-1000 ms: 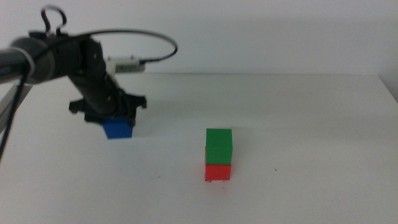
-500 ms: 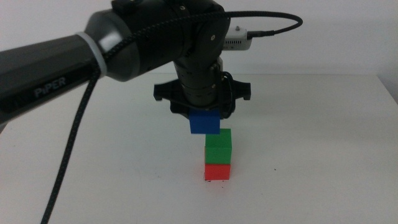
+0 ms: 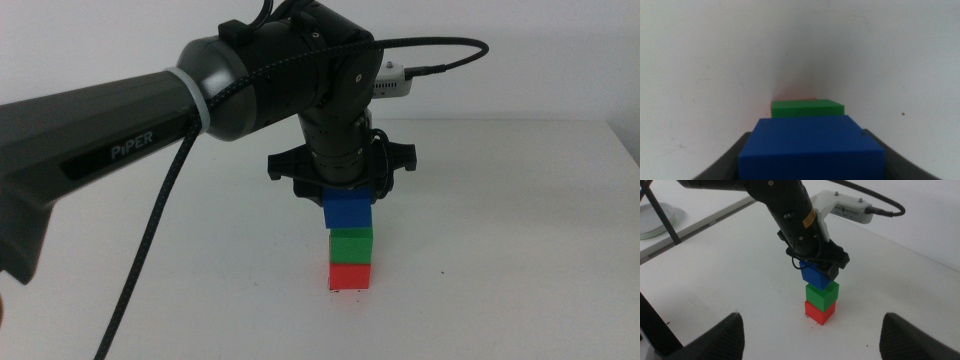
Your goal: Stack red cubes first, then green, then blue cubes in a specific spot.
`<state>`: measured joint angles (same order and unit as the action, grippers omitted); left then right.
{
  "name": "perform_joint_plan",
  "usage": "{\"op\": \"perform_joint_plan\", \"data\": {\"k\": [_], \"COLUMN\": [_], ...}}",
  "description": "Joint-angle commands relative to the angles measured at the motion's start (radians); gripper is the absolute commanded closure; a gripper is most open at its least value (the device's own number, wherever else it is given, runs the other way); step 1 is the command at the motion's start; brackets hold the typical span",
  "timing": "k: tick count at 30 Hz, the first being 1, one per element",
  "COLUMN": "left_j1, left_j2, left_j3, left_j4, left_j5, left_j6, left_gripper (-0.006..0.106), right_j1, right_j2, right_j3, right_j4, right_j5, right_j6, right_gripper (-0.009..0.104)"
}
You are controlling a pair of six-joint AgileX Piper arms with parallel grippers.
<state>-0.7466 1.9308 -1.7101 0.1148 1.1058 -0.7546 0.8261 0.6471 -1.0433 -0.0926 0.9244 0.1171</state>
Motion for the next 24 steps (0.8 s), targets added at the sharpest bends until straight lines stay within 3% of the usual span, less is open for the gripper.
{"op": "perform_joint_plan", "data": {"k": [1,21,24], "left_j1": [-0.001,-0.001,-0.001], "left_j2": [0.002,0.057,0.057], "left_j3": [-0.017,-0.019,-0.019], "left_j4": [-0.009,-0.010,-0.001], "left_j5": [-0.008,-0.019,-0.001], "left_j6": [-0.003,0.022,0.022], "left_gripper": [0.102,0.102,0.092], "right_j1": [-0.006,-0.006,-0.006], "right_j2": [-0.006,-0.006,-0.006], "right_j3": [0.001,0.001,0.001], "right_j4": [-0.006,-0.006,-0.006], "right_j5": [-0.006,-0.006,-0.006], "right_j6": [-0.002,-0.002,-0.002], "right_gripper": [0.002,0.002,0.002]}}
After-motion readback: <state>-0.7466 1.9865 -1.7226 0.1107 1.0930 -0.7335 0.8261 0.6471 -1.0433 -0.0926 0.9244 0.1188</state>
